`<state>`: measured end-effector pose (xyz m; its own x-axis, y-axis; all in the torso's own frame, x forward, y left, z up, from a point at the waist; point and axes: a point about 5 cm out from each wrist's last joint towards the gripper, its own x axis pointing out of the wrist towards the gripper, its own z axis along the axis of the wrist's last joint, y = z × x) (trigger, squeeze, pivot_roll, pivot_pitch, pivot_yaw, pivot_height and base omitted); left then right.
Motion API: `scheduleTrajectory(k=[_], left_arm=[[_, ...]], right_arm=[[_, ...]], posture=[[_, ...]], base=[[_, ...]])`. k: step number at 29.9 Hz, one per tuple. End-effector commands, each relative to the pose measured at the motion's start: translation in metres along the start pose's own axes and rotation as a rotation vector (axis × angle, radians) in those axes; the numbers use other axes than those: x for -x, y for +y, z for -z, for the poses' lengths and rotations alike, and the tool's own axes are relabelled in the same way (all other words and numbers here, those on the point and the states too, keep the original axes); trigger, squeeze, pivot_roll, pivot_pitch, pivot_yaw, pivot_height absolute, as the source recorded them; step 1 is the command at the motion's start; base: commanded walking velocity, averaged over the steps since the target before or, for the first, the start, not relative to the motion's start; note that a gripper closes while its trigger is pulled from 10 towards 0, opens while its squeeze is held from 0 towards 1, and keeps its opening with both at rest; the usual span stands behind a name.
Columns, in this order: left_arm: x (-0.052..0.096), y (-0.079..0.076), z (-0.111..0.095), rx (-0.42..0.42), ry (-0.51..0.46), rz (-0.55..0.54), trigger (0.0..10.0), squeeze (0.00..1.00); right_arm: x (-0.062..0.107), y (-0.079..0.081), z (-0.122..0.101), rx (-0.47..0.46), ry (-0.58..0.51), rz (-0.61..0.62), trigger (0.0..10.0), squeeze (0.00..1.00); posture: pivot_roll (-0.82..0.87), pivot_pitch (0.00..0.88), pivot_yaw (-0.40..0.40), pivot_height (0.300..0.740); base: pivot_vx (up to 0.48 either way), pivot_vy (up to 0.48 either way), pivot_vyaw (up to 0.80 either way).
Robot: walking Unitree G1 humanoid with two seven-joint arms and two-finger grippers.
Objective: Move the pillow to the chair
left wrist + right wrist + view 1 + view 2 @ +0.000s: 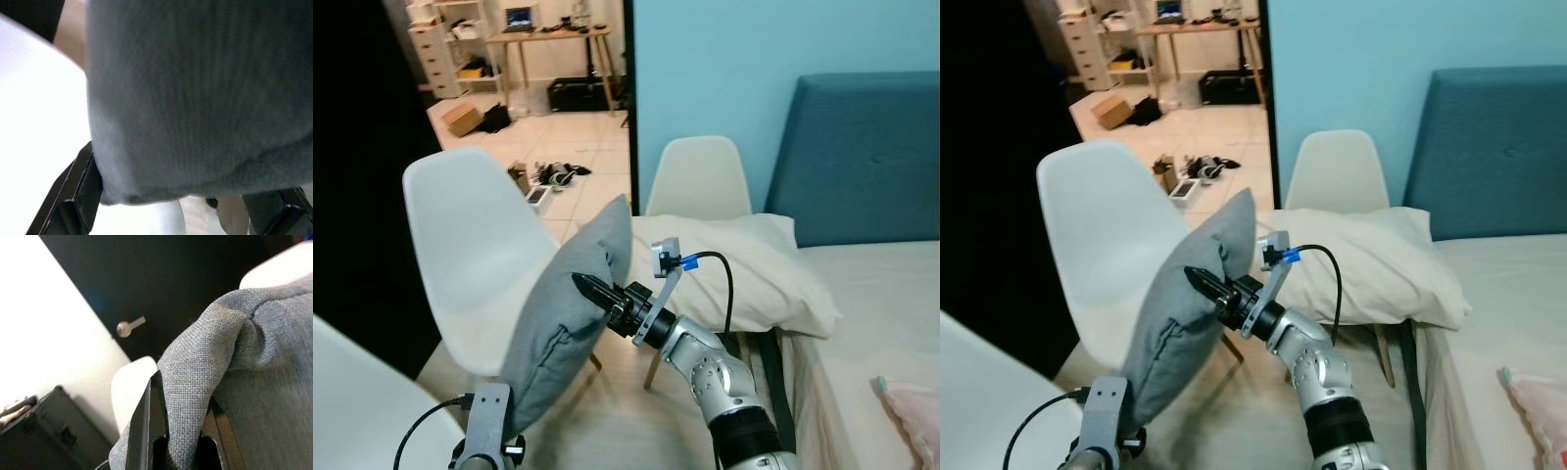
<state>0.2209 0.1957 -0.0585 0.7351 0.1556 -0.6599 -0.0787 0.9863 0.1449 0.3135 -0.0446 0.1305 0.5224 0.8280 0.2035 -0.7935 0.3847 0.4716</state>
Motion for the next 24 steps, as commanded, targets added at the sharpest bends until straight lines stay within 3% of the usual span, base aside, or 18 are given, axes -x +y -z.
scheduleTrajectory(k=[1,4,6,11,24], left_arm=[[0.001,0.0,0.004,0.019,0.014,0.004,10.0,0.0],[0.001,0.0,0.004,0.021,0.013,0.005,10.0,0.0],[0.0,0.001,0.0,0.065,0.004,-0.013,10.0,0.0],[-0.002,0.002,-0.007,0.06,-0.018,-0.027,10.0,0.0],[-0.003,-0.004,-0.015,0.07,-0.049,-0.016,10.0,0.0]], right_arm=[[-0.004,0.0,-0.014,0.061,-0.057,0.011,10.0,0.0],[-0.004,-0.001,-0.014,0.063,-0.057,0.027,10.0,0.0],[-0.003,-0.002,-0.017,0.051,-0.087,0.018,10.0,0.0],[-0.003,0.001,-0.013,0.09,-0.039,-0.004,10.0,0.0],[-0.002,0.001,-0.013,0.1,-0.036,-0.007,10.0,0.0]], posture=[[-0.1,0.0,0.049,0.74],[-0.1,0.0,0.049,0.74],[-0.1,0.0,0.049,0.74],[-0.1,0.0,0.046,0.74],[-0.11,0.0,0.042,0.74]], base=[[0.0,-0.48,0.0],[0.0,-0.48,0.0],[0.0,0.0,0.0],[0.0,0.0,0.8],[0.0,0.0,0.8]])
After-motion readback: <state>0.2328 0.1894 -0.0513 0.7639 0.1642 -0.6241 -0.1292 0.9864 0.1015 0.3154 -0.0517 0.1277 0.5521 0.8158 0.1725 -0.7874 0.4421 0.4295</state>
